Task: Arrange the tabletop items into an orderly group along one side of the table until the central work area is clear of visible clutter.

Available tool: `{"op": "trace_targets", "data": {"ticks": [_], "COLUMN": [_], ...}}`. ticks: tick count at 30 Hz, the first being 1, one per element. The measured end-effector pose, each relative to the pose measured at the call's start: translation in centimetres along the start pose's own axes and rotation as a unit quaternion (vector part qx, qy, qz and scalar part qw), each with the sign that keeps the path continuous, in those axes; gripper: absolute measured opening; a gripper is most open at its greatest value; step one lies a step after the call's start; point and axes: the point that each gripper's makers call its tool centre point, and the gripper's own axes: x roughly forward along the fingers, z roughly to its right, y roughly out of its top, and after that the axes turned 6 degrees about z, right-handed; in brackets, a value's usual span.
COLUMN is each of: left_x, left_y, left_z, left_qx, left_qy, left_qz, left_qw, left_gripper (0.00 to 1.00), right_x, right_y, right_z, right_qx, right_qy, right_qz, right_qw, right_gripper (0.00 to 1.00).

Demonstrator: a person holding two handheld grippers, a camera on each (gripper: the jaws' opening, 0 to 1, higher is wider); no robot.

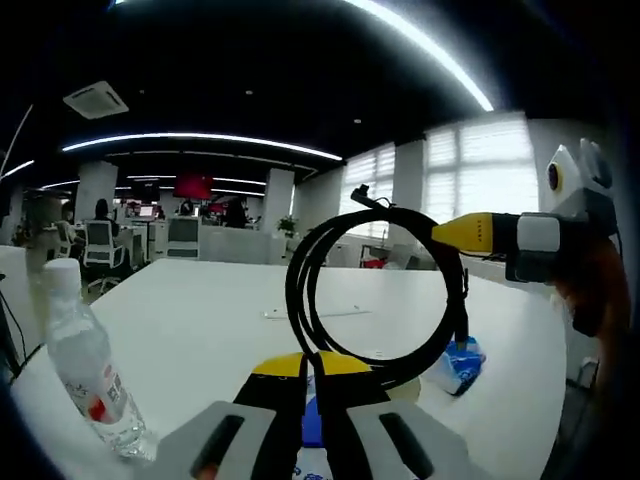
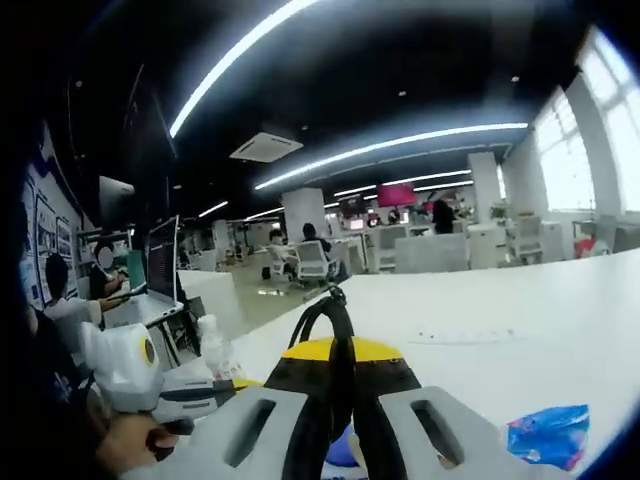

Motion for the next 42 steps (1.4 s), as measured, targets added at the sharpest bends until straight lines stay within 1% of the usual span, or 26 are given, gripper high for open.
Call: {"op": "trace_targets", "data": {"ticks": [3,6,8,10,13,15,16,19,22,24,28,29,30,31,32,33,34,35,36,37,38,41,42], "left_x": [-1.0,-2.3,-3.0,-3.5,-3.9,-4.1,-4.2,-4.6,-4.9,-5.3,-6.1,-6.3,-6.6,-6.9,-7.1,-7.3,-7.5,-7.5,-7.5,-7.5,-7.7,-8.1,-8.3], "left_y": [0.0,0.1,0.2,0.2,0.2,0.0,-0.1,-0.7,-1.0,-1.3,-1.4,-1.5,-1.7,-2.1,-2.2,-2.3,-2.5,-2.7,-2.8,-3.1,-3.4,-3.7,-3.9], "left_z": [0.6,1.5,2.0,2.3,2.8,3.1,3.2,3.6,4.1,4.5,5.5,5.7,6.5,7.3,7.7,8.1,8.4,8.5,8.5,8.9,9.3,10.1,10.4], "left_qx": [0.005,0.01,0.019,0.01,0.01,0.022,0.022,0.015,0.008,-0.001,-0.001,-0.008,-0.027,-0.025,-0.044,-0.045,-0.054,-0.053,-0.051,-0.044,-0.055,-0.065,-0.055], "left_qy": [-0.001,0.0,0.0,-0.004,-0.007,-0.01,-0.012,-0.02,-0.024,-0.028,-0.036,-0.041,-0.057,-0.081,-0.088,-0.099,-0.104,-0.105,-0.106,-0.11,-0.115,-0.132,-0.134], "left_qz": [0.005,0.019,0.025,0.029,0.026,0.021,0.019,0.017,0.017,0.017,0.023,0.022,0.017,0.005,0.009,0.014,0.012,0.01,0.009,0.004,-0.002,-0.007,-0.009], "left_qw": [1.0,0.9998,0.9995,0.9995,0.9996,0.9995,0.9995,0.9995,0.9995,0.9995,0.9991,0.9989,0.9979,0.9964,0.9951,0.9939,0.993,0.993,0.993,0.993,0.9918,0.9891,0.9894], "left_gripper": [0.01,0.01,0.01,0.01,0.01,0.01,0.01,0.01,0.01,0.01,0.01,0.01,0.01,0.02,0.02,0.01,0.01,0.01,0.01,0.01,0.01,0.02,0.02], "right_x": [-1.1,-2.5,-3.2,-3.9,-4.5,-4.7,-4.9,-5.3,-5.9,-6.5,-7.6,-7.9,-8.2,-8.8,-9.1,-9.7,-10.2,-10.5,-10.7,-11.1,-11.3,-12.0,-12.3], "right_y": [-0.1,0.0,0.0,0.2,0.2,0.0,-0.2,-0.7,-1.3,-1.4,-1.5,-1.6,-1.6,-1.6,-1.8,-1.8,-2.1,-2.4,-2.7,-3.2,-3.6,-4.5,-4.9], "right_z": [-0.2,-0.5,-0.4,-0.5,-0.6,-0.5,-0.3,0.2,0.4,0.5,0.7,0.8,0.9,1.4,1.7,2.1,2.4,2.6,2.8,3.2,3.5,4.4,4.7], "right_qx": [0.008,0.01,0.009,0.013,0.013,0.01,0.019,0.038,0.044,0.049,0.06,0.065,0.067,0.069,0.075,0.083,0.101,0.118,0.12,0.133,0.138,0.147,0.154], "right_qy": [0.004,0.003,0.003,0.006,0.008,0.011,0.009,0.01,0.008,0.009,0.009,0.007,0.005,-0.004,-0.008,-0.009,-0.011,-0.013,-0.012,-0.016,-0.021,-0.032,-0.034], "right_qz": [0.005,0.02,0.021,0.025,0.028,0.027,0.024,0.019,0.016,0.016,0.019,0.019,0.022,0.025,0.025,0.031,0.029,0.028,0.028,0.024,0.023,0.019,0.015], "right_qw": [0.9999,0.9997,0.9997,0.9996,0.9995,0.9995,0.9995,0.999,0.9989,0.9986,0.998,0.9977,0.9975,0.9973,0.9968,0.996,0.9944,0.9926,0.9923,0.9907,0.99,0.9884,0.9873], "right_gripper": [0.01,0.01,0.01,0.01,0.01,0.01,0.01,0.01,0.01,0.01,0.01,0.01,0.01,0.01,0.01,0.01,0.01,0.01,0.01,0.01,0.01,0.01,0.01]}}
